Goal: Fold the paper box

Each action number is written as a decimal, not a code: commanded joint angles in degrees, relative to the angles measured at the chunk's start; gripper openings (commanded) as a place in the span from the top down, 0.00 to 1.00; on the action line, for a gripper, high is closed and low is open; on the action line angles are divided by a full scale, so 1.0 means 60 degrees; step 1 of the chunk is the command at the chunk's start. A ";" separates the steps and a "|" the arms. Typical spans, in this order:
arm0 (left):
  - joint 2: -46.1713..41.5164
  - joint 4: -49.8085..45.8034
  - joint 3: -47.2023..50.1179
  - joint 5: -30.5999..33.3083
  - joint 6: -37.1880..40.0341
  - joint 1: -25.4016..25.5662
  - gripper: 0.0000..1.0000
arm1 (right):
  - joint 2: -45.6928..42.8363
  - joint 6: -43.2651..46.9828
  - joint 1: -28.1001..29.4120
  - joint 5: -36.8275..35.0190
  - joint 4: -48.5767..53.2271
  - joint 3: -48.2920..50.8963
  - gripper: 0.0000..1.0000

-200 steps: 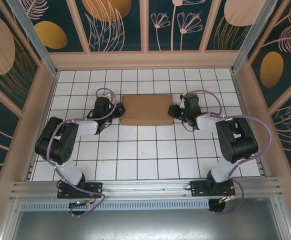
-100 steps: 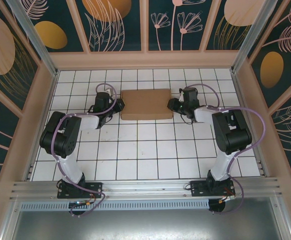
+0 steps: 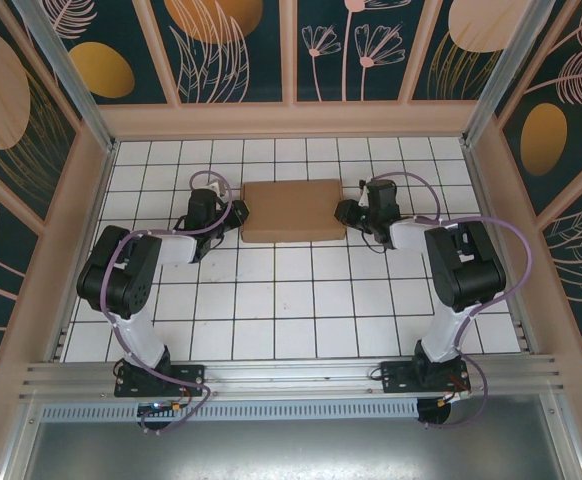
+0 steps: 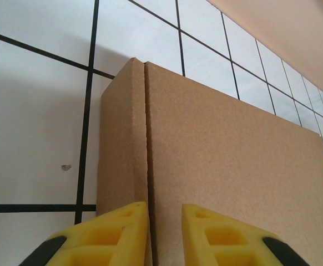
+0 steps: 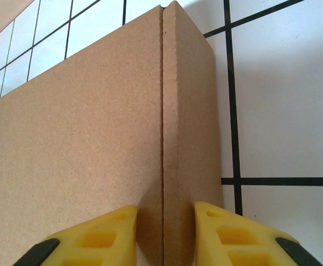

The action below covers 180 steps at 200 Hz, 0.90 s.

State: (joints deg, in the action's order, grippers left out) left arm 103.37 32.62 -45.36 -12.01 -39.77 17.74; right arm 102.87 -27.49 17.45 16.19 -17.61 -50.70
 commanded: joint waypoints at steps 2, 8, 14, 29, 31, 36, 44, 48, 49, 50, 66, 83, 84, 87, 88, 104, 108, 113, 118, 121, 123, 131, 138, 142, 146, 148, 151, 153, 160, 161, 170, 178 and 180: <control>-0.0091 -0.0725 0.0196 -0.0424 -0.0046 0.0111 0.72 | -0.0021 -0.0143 0.0154 0.0059 0.0970 0.0385 0.71; -0.0127 -0.0724 0.0179 -0.0415 -0.0003 0.0106 0.70 | -0.0058 -0.0150 0.0163 0.0044 0.0964 0.0378 0.70; -0.0164 -0.0738 0.0164 -0.0401 0.0044 0.0107 0.67 | -0.0101 -0.0140 0.0161 0.0031 0.0978 0.0369 0.68; -0.0337 -0.0855 0.0065 -0.0258 0.0192 0.0110 0.59 | -0.0312 -0.0051 0.0156 0.0002 0.1039 0.0271 0.63; -0.0368 -0.0886 0.0062 -0.0218 0.0225 0.0107 0.58 | -0.0343 -0.0038 0.0153 -0.0008 0.1054 0.0260 0.62; -0.0474 -0.1015 -0.0015 -0.0099 0.0337 0.0105 0.55 | -0.0440 -0.0001 0.0164 -0.0034 0.1084 0.0211 0.58; -0.0691 -0.1225 -0.0132 0.0103 0.0499 0.0109 0.47 | -0.0633 0.0063 0.0161 -0.0088 0.1147 0.0109 0.53; -0.0796 -0.1345 -0.0202 0.0205 0.0593 0.0106 0.43 | -0.0743 0.0090 0.0157 -0.0110 0.1180 0.0065 0.49; -0.0802 -0.1362 -0.0225 0.0239 0.0615 0.0106 0.41 | -0.0763 0.0094 0.0162 -0.0122 0.1186 0.0046 0.49; -0.0805 -0.1385 -0.0243 0.0271 0.0633 0.0113 0.40 | -0.0795 0.0096 0.0165 -0.0128 0.1188 0.0029 0.48; -0.1529 -0.1924 -0.0633 0.0786 0.1039 0.0106 0.05 | -0.1305 0.0127 0.0110 -0.0274 0.1231 -0.0167 0.33; -0.2150 -0.2435 -0.1036 0.1355 0.1527 0.0114 0.01 | -0.1911 0.0196 0.0071 -0.0609 0.1323 -0.0347 0.10; -0.2197 -0.2464 -0.1052 0.1385 0.1551 0.0110 0.01 | -0.1940 0.0206 0.0068 -0.0642 0.1345 -0.0358 0.07; -0.2300 -0.2518 -0.1111 0.1500 0.1625 0.0108 0.01 | -0.2050 0.0242 0.0060 -0.0747 0.1395 -0.0389 0.02; -0.2345 -0.2549 -0.1118 0.1531 0.1651 0.0107 0.01 | -0.2083 0.0251 0.0062 -0.0785 0.1410 -0.0408 0.01; -0.3061 -0.2848 -0.1267 0.2259 0.2147 0.0100 0.01 | -0.2785 0.0540 0.0055 -0.1625 0.1798 -0.0562 0.01; -0.3293 -0.2806 -0.1205 0.2492 0.2284 0.0094 0.01 | -0.3031 0.0655 0.0062 -0.1817 0.1801 -0.0515 0.01; -0.3632 -0.2597 -0.1041 0.2721 0.2450 0.0091 0.01 | -0.3378 0.0822 0.0079 -0.2079 0.1711 -0.0393 0.01; -0.3993 -0.2364 -0.0681 0.2949 0.2661 0.0101 0.01 | -0.3797 0.0988 0.0126 -0.2398 0.1560 -0.0215 0.01; -0.4262 -0.2141 -0.0461 0.3078 0.2796 0.0092 0.01 | -0.4038 0.1096 0.0164 -0.2622 0.1448 -0.0088 0.01; -0.4403 -0.1984 -0.0308 0.3212 0.2880 0.0091 0.01 | -0.4237 0.1172 0.0181 -0.2741 0.1383 -0.0006 0.01; -0.5086 -0.1250 0.0401 0.3771 0.3240 0.0096 0.01 | -0.4928 0.1593 0.0264 -0.3195 0.0967 0.0402 0.01; -0.5666 -0.0447 0.1137 0.4082 0.3816 0.0095 0.01 | -0.5515 0.1877 0.0310 -0.3565 0.0507 0.0746 0.01; -0.5970 -0.0023 0.1577 0.4194 0.4308 0.0099 0.01 | -0.5813 0.1977 0.0314 -0.3769 0.0262 0.0982 0.01; -0.6226 0.0353 0.1947 0.4353 0.4744 0.0101 0.01 | -0.6081 0.2133 0.0347 -0.3946 -0.0086 0.1255 0.01; -0.6315 0.0493 0.2103 0.4439 0.4938 0.0101 0.01 | -0.6238 0.2211 0.0333 -0.4002 -0.0329 0.1440 0.01; -0.6455 0.0700 0.2348 0.4672 0.5181 0.0096 0.01 | -0.6447 0.2468 0.0331 -0.4051 -0.0737 0.1719 0.01; -0.6541 0.0825 0.2486 0.4856 0.5285 0.0081 0.01 | -0.6568 0.2672 0.0329 -0.4025 -0.1038 0.1922 0.01; -0.6689 0.1016 0.2815 0.5338 0.5596 -0.0016 0.01 | -0.7004 0.3450 0.0349 -0.4052 -0.2197 0.2758 0.01; -0.6693 0.1019 0.2859 0.5362 0.5636 -0.0028 0.01 | -0.7043 0.3546 0.0353 -0.4078 -0.2326 0.2872 0.01; -0.6704 0.0849 0.3082 0.5310 0.6067 -0.0284 0.01 | -0.7539 0.4243 0.0334 -0.4220 -0.3421 0.3852 0.01; -0.6618 0.0710 0.3259 0.5371 0.6382 -0.0494 0.01 | -0.7809 0.4872 0.0315 -0.4486 -0.4188 0.4600 0.01; -0.6589 0.0721 0.3314 0.5484 0.6362 -0.0543 0.01 | -0.7853 0.5020 0.0303 -0.4573 -0.4325 0.4781 0.01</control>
State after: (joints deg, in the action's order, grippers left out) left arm 62.00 34.02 -29.74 13.45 -12.49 17.41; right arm 58.52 -11.40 19.16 -3.90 -27.44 -34.11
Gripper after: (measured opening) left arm 0.988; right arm 0.990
